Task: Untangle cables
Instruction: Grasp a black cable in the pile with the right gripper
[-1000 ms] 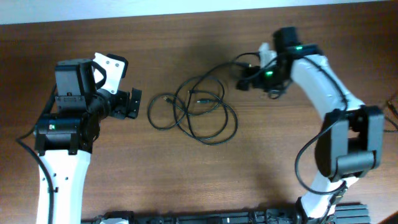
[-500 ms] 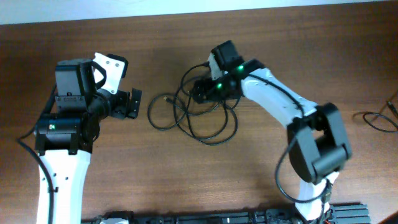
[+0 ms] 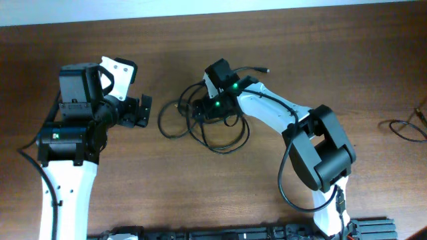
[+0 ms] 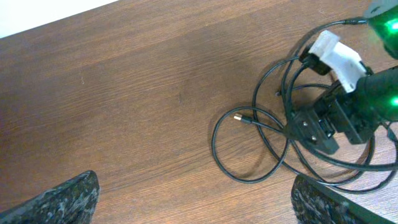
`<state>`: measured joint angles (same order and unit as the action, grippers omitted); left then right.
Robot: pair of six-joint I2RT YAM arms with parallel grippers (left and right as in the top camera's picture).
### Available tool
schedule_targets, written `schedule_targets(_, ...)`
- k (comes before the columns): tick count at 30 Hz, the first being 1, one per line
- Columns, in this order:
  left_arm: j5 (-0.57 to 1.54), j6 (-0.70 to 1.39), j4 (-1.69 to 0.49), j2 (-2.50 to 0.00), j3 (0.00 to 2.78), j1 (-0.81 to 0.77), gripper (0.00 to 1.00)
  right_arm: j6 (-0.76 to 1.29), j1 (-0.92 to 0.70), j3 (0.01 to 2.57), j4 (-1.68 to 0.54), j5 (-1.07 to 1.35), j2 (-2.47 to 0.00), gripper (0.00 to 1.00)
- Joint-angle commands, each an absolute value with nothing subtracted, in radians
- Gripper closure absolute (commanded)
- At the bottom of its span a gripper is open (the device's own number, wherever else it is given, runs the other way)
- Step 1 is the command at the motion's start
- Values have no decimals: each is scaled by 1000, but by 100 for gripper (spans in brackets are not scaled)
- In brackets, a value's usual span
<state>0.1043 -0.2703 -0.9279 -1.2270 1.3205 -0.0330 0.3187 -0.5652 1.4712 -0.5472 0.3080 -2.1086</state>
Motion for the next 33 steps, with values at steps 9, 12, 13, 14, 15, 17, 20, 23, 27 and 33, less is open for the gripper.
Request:
schedule_targets(9, 115, -286, -927, -1230, 1327, -28, 1, 336, -588, 1465, -546, 306, -2112, 10)
schedule_targets(12, 115, -286, -927, -1230, 1327, -28, 1, 382, -588, 1465, -562, 262, -2066, 12)
schedule_targets(13, 115, -286, -927, -1230, 1327, -28, 1, 402, -588, 1465, -572, 250, -2052, 12)
schedule_targets(14, 115, -286, -927, -1230, 1327, -28, 1, 403, -588, 1465, -575, 260, -2043, 12)
schedule_targets(15, 115, -286, -927, -1230, 1327, -28, 1, 421, -589, 1465, -577, 276, -2032, 12)
schedule_targets(17, 115, -286, -927, -1230, 1327, -28, 1, 424, -589, 1465, -575, 341, -2030, 12)
schedule_targets(20, 115, -286, -927, -1230, 1327, -28, 1, 424, -596, 1465, -569, 370, -2034, 12)
schedule_targets(23, 115, -286, -927, -1230, 1327, -28, 1, 426, -615, 1465, -535, 370, -2051, 12)
schedule_targets(27, 115, -286, -927, -1230, 1327, -28, 1, 428, -642, 1464, -494, 371, -2078, 12)
schedule_targets(33, 115, -286, -927, -1230, 1327, -28, 1, 436, -661, 1463, -492, 371, -2109, 12)
